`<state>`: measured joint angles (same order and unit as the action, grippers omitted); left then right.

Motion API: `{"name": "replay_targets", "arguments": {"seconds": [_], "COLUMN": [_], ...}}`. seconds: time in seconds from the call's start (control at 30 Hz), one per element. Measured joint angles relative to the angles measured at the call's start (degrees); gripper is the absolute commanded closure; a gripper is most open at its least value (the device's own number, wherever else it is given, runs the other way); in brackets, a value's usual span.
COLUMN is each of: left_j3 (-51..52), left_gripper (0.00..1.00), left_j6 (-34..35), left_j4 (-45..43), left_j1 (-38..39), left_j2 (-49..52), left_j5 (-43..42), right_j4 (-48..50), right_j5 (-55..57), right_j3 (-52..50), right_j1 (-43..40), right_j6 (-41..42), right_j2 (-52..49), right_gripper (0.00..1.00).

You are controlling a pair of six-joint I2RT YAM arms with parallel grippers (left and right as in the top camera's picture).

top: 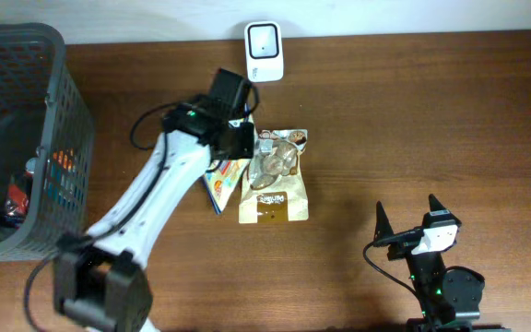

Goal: Scan the item barcode
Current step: 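Carry the yellow-blue package out and drop it beside the brown bag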

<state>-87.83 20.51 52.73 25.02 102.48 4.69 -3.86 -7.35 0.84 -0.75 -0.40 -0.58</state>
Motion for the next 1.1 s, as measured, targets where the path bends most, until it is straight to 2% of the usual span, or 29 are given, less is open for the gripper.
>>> {"name": "replay_targets", "arguments": {"seconds": [0.17, 0.37, 0.47, 0.57, 0.6, 0.83, 1.03, 1.1], "left_j3": [0.0, 0.0, -0.02, -0.02, -0.02, -1.09, -13.03, -20.09], "left_gripper": [1.0, 1.0, 0.87, 0.55, 0.48, 0.38, 0.3, 0.19], "left_j6": [0.0, 0.0, -0.13, -0.28, -0.2, -0.37, -2.45, -3.17], "left_j4": [-0.94, -2.38, -3.21, -4.59, -5.18, -5.73, 3.02, 7.61], "left_j1": [0.5, 2.29, 3.78, 5.92, 6.86, 8.9, 6.6, 4.11], "left_j2": [6.12, 11.93, 11.98, 11.98, 11.98, 11.98, 10.8, 7.93], "left_j5": [3.15, -4.48, -7.17, -10.95, -12.22, -15.54, -16.33, -16.28], "right_j4": [0.0, 0.0, 0.0, 0.0, 0.0, 0.0, 0.0, 0.0], "right_j5": [0.0, 0.0, 0.0, 0.0, 0.0, 0.0, 0.0, 0.0], "right_j3": [0.0, 0.0, 0.0, 0.0, 0.0, 0.0, 0.0, 0.0], "right_j1": [0.0, 0.0, 0.0, 0.0, 0.0, 0.0, 0.0, 0.0], "right_j6": [-0.04, -0.04, 0.0, -0.02, -0.02, -0.04, -0.04, -0.02], "right_j2": [0.0, 0.0, 0.0, 0.0, 0.0, 0.0, 0.0, 0.0], "right_gripper": [0.02, 0.02, 0.02, 0.02, 0.02, 0.02, 0.02, 0.02]}}
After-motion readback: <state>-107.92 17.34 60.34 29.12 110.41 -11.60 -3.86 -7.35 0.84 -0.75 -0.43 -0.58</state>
